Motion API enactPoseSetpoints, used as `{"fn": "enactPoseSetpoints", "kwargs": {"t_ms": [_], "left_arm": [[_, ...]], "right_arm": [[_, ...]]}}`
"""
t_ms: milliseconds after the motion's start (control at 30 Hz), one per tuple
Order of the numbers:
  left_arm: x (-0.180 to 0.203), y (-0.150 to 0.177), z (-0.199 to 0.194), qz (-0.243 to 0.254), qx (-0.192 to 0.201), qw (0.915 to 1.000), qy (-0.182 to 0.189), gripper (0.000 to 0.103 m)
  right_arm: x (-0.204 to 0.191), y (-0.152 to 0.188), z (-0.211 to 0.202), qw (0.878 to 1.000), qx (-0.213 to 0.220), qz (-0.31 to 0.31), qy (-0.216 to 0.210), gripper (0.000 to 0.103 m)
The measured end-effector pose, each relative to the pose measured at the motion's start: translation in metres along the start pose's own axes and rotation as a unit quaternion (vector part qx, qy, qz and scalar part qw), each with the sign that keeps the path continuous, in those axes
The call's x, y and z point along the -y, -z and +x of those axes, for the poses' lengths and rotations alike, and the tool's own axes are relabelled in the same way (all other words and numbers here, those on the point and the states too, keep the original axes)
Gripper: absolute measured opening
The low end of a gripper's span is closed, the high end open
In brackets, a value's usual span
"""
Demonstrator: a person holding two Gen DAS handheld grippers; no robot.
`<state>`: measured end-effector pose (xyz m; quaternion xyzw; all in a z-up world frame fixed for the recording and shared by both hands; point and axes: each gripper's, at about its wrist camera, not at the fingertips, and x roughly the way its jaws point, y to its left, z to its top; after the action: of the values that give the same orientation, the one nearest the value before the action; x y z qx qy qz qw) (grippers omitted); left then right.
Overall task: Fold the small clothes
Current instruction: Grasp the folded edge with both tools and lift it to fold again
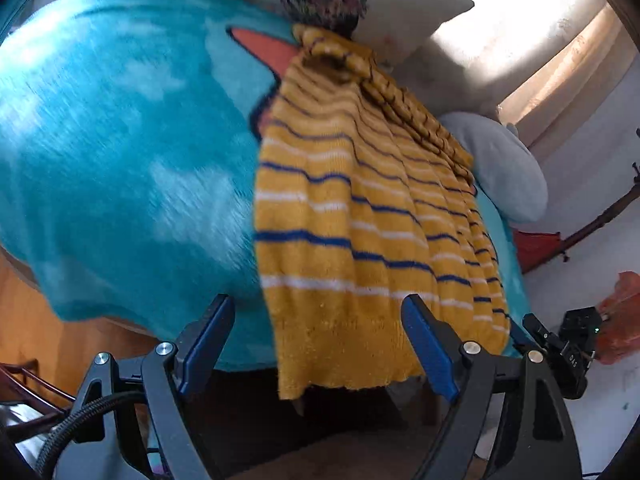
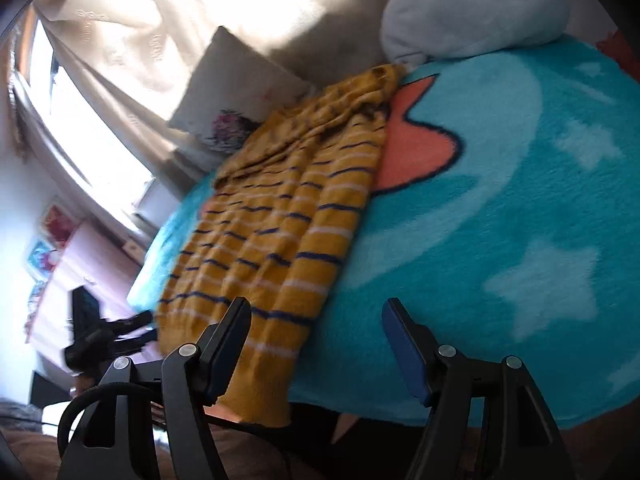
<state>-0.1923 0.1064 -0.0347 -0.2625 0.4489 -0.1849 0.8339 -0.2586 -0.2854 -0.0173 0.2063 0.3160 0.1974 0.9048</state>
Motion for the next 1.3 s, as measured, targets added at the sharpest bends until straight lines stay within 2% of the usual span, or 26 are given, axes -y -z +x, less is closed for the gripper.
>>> {"fn": "enactPoseSetpoints", "kwargs": {"t_ms": [100, 133, 167, 200, 267, 333, 433, 467, 533, 567, 600, 633, 667, 700, 733, 833, 1000, 1133, 1300], "left_arm": [[-0.001, 0.005, 0.007, -0.011, -0.014, 0.9987, 0.048, 0.084], [-0.001, 0.005, 0.007, -0.013, -0.012, 0.9982, 0.057, 0.077], [-0.001, 0.006, 0.006, -0.014, -0.009, 0.9979, 0.062, 0.065], [0.0, 0.006, 0.004, -0.012, -0.006, 0.9978, 0.064, 0.059], [0.004, 0.006, 0.001, -0.001, 0.002, 0.9981, 0.062, 0.04], [0.008, 0.006, -0.002, 0.007, 0.007, 0.9978, 0.066, 0.039], [0.011, 0.006, 0.003, 0.014, -0.006, 0.9957, 0.092, 0.04], [0.012, 0.006, 0.009, 0.011, -0.018, 0.9946, 0.102, 0.05], [0.009, 0.006, 0.018, -0.007, -0.038, 0.9911, 0.127, 0.06], [0.007, 0.006, 0.021, -0.019, -0.042, 0.9896, 0.136, 0.06], [0.005, 0.005, 0.021, -0.027, -0.042, 0.9889, 0.14, 0.06], [0.004, 0.005, 0.021, -0.032, -0.042, 0.9887, 0.14, 0.055], [0.003, 0.004, 0.019, -0.036, -0.037, 0.9899, 0.132, 0.033], [0.002, 0.004, 0.016, -0.035, -0.033, 0.9922, 0.115, 0.018], [0.002, 0.004, 0.012, -0.031, -0.027, 0.9939, 0.102, 0.008], [0.005, 0.005, -0.011, -0.028, 0.007, 0.9935, 0.11, 0.008], [0.039, 0.009, -0.048, 0.039, 0.062, 0.9927, 0.095, 0.008], [0.059, 0.019, -0.071, 0.079, 0.085, 0.9882, 0.099, 0.008], [0.069, 0.028, -0.089, 0.095, 0.102, 0.9862, 0.09, 0.008]], "right_arm": [[-0.002, 0.007, 0.008, 0.999, -0.009, 0.009, -0.035, 0.073], [-0.003, 0.009, 0.01, 0.999, -0.009, 0.011, -0.045, 0.073], [-0.004, 0.011, 0.013, 0.998, -0.011, 0.016, -0.057, 0.073], [-0.005, 0.013, 0.015, 0.997, -0.013, 0.02, -0.07, 0.073], [-0.006, 0.017, 0.02, 0.995, -0.019, 0.032, -0.094, 0.073], [-0.007, 0.021, 0.03, 0.992, -0.027, 0.044, -0.119, 0.073], [-0.01, 0.024, 0.04, 0.989, -0.027, 0.051, -0.138, 0.073], [-0.012, 0.024, 0.042, 0.989, -0.026, 0.052, -0.139, 0.073], [-0.016, 0.024, 0.046, 0.989, -0.021, 0.054, -0.137, 0.069], [-0.016, 0.024, 0.048, 0.989, -0.02, 0.058, -0.132, 0.059], [-0.014, 0.023, 0.05, 0.99, -0.019, 0.066, -0.123, 0.041], [-0.012, 0.023, 0.053, 0.99, -0.02, 0.077, -0.115, 0.032], [-0.008, 0.022, 0.056, 0.989, -0.022, 0.089, -0.111, 0.015], [-0.004, 0.022, 0.058, 0.988, -0.024, 0.103, -0.112, 0.012], [-0.002, 0.023, 0.058, 0.986, -0.022, 0.113, -0.119, 0.012], [-0.012, 0.02, 0.05, 0.988, -0.013, 0.093, -0.119, 0.01], [-0.026, 0.01, 0.021, 0.987, 0.019, 0.071, -0.143, 0.009], [-0.033, 0.008, -0.005, 0.985, 0.04, 0.052, -0.159, 0.009], [-0.041, 0.018, -0.025, 0.985, 0.04, 0.036, -0.166, 0.009]]}}
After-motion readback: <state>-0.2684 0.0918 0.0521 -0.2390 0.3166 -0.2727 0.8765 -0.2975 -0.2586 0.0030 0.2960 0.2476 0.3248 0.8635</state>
